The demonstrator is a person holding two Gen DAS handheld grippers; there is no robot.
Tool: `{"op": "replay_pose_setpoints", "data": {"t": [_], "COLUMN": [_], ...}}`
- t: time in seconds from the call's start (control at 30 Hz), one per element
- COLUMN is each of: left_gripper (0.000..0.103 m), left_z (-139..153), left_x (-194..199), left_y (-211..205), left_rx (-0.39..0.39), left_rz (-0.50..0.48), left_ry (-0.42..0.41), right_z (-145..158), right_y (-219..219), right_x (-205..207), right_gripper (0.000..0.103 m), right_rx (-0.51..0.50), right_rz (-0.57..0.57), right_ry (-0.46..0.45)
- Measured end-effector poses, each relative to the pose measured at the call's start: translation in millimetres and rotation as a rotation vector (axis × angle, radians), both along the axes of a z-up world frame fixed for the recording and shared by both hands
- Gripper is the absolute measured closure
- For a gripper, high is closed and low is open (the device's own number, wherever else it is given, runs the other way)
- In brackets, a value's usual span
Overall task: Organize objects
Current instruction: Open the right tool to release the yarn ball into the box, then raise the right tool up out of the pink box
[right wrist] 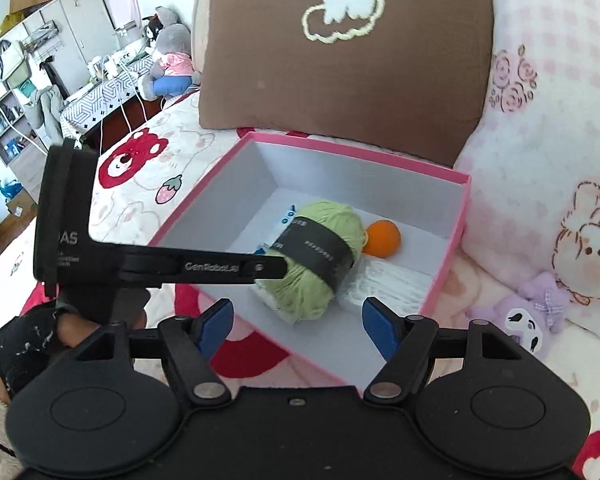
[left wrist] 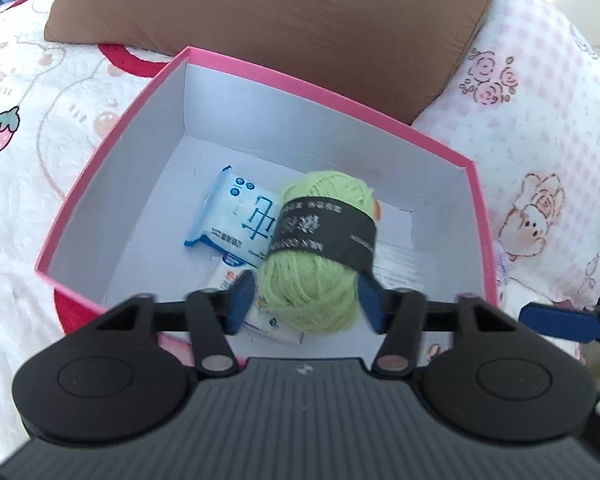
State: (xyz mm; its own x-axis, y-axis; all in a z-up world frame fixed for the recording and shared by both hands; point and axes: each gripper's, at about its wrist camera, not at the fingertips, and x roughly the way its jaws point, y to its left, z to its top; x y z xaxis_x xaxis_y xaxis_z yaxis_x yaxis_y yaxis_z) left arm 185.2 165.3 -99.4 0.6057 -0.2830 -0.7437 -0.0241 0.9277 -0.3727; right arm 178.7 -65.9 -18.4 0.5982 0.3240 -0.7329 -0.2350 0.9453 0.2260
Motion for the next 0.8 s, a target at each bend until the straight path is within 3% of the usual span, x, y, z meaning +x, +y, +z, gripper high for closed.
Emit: {"op": "replay_pose_setpoints", "data": {"t": [0.37,0.57,0.8], "left_gripper": [0.035,0.026,0.02], "left_z": [45,71,98], "left_x": [-32,-50,-80], "left_y": [-16,-10,-16], "left_rx": [0.14,0.151,0.184], "left_rz": [-0.022,-0.027,-0.098], "left_ry": [0.041,0.051,0.024], "right_z": [22,34,50], "right_y": [10,12,14], "right_x": [-37,-49,-70], "right_gripper": [0.027,0.027,0.022], "right_rx": [-0.067,-0.069,-0.094], "right_rz": [0.031,0.04,0.081], "right_ry": [-0.055,-0.069,-0.086]}}
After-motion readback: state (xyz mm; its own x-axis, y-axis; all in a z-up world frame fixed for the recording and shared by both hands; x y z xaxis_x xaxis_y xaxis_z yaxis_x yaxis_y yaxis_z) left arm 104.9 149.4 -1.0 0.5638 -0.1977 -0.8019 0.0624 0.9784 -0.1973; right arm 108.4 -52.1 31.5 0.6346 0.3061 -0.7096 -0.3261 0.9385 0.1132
